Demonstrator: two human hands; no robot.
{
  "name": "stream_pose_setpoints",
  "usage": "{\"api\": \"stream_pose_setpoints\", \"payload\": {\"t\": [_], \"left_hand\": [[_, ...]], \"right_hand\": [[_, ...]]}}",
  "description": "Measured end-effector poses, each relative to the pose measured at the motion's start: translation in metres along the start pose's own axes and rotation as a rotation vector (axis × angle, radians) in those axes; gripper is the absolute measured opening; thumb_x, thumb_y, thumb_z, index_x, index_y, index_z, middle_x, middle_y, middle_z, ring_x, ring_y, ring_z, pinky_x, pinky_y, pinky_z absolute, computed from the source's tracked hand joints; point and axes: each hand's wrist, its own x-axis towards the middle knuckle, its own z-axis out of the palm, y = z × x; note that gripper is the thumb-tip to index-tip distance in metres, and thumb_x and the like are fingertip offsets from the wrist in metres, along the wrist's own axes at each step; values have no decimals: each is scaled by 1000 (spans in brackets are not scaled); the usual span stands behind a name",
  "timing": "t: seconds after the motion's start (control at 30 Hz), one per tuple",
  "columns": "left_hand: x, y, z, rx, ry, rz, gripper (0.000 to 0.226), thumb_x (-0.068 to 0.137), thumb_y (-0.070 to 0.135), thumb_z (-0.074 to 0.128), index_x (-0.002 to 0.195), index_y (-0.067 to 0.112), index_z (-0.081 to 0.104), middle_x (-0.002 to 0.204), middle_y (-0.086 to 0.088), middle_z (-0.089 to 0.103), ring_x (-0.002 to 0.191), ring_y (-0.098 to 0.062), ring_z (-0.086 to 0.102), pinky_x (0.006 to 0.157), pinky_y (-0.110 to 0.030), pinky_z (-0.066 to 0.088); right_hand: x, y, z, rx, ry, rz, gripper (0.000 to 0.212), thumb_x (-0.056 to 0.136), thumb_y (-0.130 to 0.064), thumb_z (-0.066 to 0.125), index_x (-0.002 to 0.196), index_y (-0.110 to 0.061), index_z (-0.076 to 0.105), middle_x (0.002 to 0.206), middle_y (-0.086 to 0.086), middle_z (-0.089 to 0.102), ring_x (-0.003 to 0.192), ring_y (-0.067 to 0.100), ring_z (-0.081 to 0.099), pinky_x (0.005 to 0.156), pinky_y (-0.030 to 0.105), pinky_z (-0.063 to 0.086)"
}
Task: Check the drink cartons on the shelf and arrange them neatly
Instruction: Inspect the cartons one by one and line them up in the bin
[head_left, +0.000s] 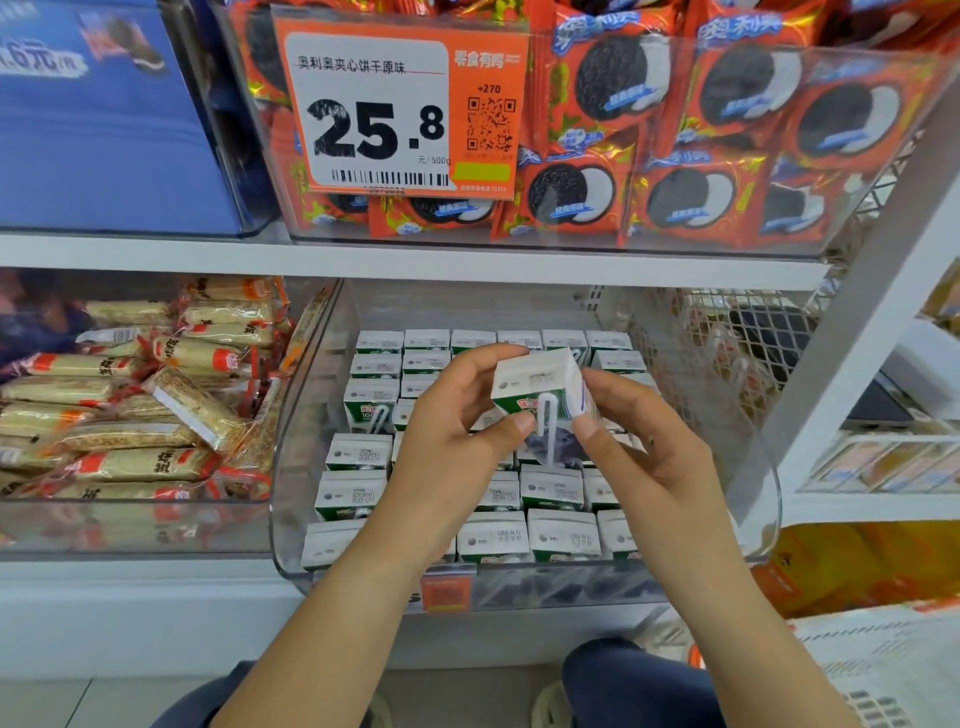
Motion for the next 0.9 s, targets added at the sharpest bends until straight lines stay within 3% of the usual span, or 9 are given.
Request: {"api": "stream_pose_setpoints", "payload": {"t": [0.1, 0.23, 0.37, 0.5, 0.67, 0.77, 0.9], "left_hand": [[0, -1, 1, -70, -7, -24, 46, 85, -12, 59, 115, 24, 61, 109, 10, 70, 103, -11, 63, 85, -27, 50], [0, -2, 3, -251, -19, -97, 43, 87, -12, 53, 120, 16, 59, 113, -7, 70, 109, -27, 63, 91, -39, 54], [1, -1, 2, -435, -61, -107, 43, 77, -3, 59, 115, 16, 61, 101, -8, 73, 99, -21, 69, 84, -33, 57], [1, 0, 2, -499, -78, -104, 45, 73, 1, 60, 115, 16, 62, 101, -8, 73, 99, -20, 69, 82, -31, 57], [0, 3, 2, -414, -66, -121, 47, 72, 16, 69, 118, 16, 62, 94, 0, 73, 88, -14, 70, 74, -28, 57], [0, 6, 1, -355, -124, -137, 53, 68, 20, 72, 120, 21, 61, 98, 2, 73, 89, -14, 70, 71, -25, 56], [1, 9, -2, -363, -204, -187, 58, 68, 16, 79, 122, 21, 60, 106, 0, 72, 94, -16, 69, 73, -26, 56]], "right_hand": [[-2, -2, 2, -62, 21, -34, 33, 83, -37, 58, 116, -36, 60, 116, -21, 63, 111, 0, 57, 88, 29, 51], [0, -4, 0, 12, 51, 37, 37, 75, -39, 65, 111, -36, 60, 105, -21, 66, 98, -1, 61, 74, 18, 52], [0, -5, -2, 99, 29, 110, 36, 76, -19, 73, 109, -24, 63, 98, -11, 71, 89, 2, 66, 70, 15, 52], [-1, -8, -1, 121, 50, 93, 31, 74, -15, 75, 102, -22, 63, 94, -12, 72, 85, 3, 67, 68, 15, 52], [1, -12, -6, 272, 97, 212, 33, 67, -38, 68, 93, -18, 70, 82, -3, 74, 73, 7, 68, 61, 16, 52], [4, -11, -13, 342, -7, 402, 37, 68, -50, 63, 85, -20, 77, 89, 3, 75, 81, 14, 71, 67, 21, 57], [3, -12, -17, 412, -127, 521, 36, 69, -54, 62, 89, -28, 78, 95, 4, 75, 82, 14, 72, 69, 22, 57]]}}
